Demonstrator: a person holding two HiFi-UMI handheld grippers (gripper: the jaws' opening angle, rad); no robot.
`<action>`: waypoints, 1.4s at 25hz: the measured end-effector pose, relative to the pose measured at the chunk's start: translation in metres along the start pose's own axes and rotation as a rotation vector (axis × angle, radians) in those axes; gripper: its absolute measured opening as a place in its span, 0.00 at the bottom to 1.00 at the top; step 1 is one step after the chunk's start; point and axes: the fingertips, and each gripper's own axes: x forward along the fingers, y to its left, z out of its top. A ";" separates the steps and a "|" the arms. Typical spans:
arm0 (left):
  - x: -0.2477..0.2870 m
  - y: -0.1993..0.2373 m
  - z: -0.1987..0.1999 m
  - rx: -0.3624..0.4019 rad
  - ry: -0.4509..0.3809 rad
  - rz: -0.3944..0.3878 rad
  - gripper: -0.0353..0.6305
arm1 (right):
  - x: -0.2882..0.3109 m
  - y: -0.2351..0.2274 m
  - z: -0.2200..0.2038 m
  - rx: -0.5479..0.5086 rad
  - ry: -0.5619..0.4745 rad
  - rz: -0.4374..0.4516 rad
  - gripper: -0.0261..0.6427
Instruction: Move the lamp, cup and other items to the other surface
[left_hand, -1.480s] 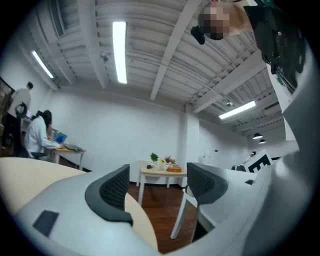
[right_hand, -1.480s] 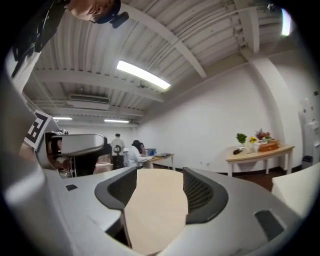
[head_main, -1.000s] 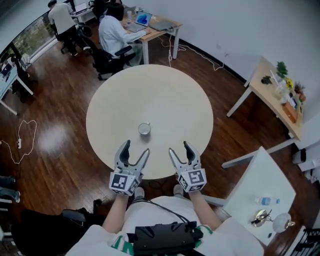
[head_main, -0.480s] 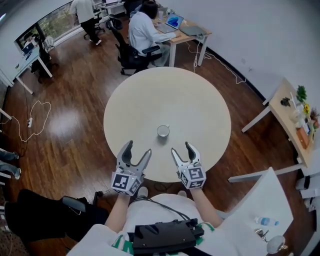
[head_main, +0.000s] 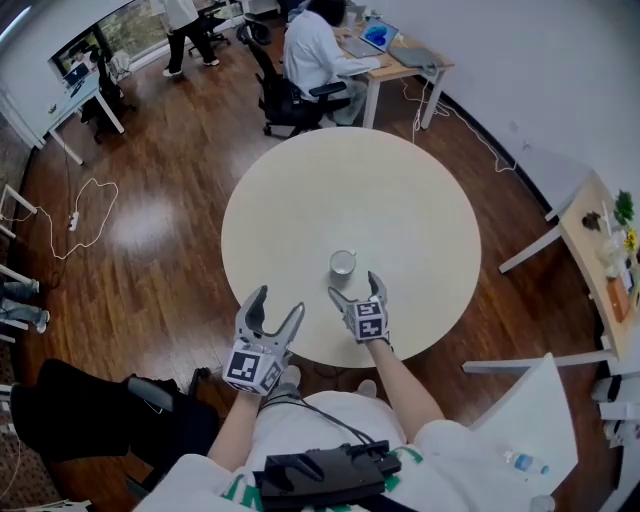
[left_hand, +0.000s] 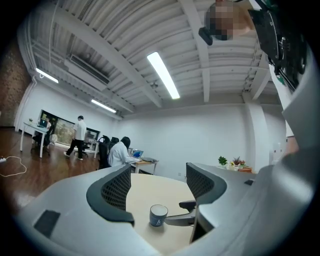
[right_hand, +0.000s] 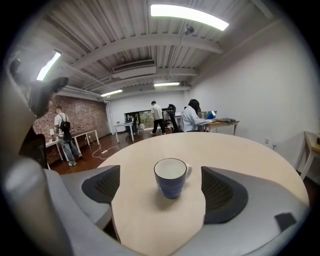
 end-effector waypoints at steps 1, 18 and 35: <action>-0.002 0.001 -0.004 0.001 0.026 0.007 0.58 | 0.015 -0.002 -0.005 0.008 0.014 -0.006 0.85; -0.047 0.030 -0.041 0.041 0.176 0.064 0.58 | 0.101 -0.030 -0.017 0.041 0.028 -0.181 0.68; 0.010 -0.058 0.008 -0.005 0.039 -0.295 0.57 | -0.182 0.022 0.100 -0.003 -0.289 -0.231 0.68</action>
